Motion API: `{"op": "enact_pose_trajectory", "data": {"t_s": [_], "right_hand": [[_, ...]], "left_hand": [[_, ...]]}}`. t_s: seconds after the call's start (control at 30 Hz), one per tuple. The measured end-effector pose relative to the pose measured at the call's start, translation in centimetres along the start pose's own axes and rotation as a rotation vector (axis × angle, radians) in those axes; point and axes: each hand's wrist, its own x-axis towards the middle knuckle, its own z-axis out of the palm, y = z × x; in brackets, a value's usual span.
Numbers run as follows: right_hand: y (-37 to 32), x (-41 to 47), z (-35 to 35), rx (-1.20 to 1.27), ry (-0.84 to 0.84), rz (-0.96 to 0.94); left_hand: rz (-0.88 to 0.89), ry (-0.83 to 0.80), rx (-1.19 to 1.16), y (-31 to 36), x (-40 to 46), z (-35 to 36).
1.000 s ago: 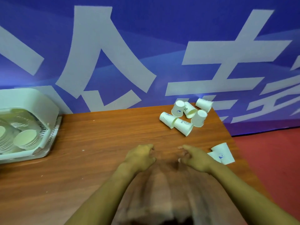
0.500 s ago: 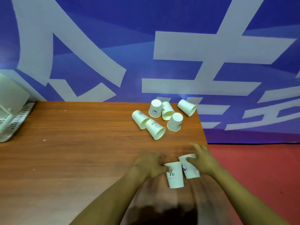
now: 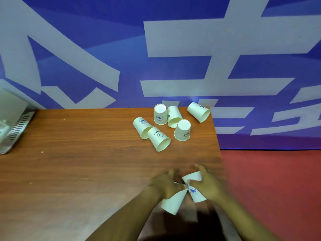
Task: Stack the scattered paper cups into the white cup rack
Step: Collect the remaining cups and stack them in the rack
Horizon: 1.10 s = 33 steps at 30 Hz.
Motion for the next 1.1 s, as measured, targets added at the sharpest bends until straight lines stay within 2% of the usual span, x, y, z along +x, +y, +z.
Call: {"op": "enact_pose_trajectory", "data": {"t_s": [0.13,0.37,0.6,0.9,1.1], "right_hand": [[-0.3,0.4,-0.3,-0.012,-0.016,-0.019],[-2.6,-0.3,-1.6,-0.050,0.053,-0.114],[-6.6,-2.7,-0.7,-0.077,0.114,-0.270],[-10.9,-5.7,3.6,-0.230,0.115,-0.272],[-16.6,-7.3,7.9,-0.240,0.194,-0.274]], "left_hand": [[0.009,0.030,-0.013,0.1,-0.1,-0.2],[0.016,0.093,-0.030,-2.2,-1.4,-2.6],[0.021,0.291,-0.001,-5.3,-4.5,-6.4],[0.122,0.361,-0.026,-10.8,-8.7,-7.7],[0.203,0.449,-0.039,-16.9,-11.6,-11.7]]}}
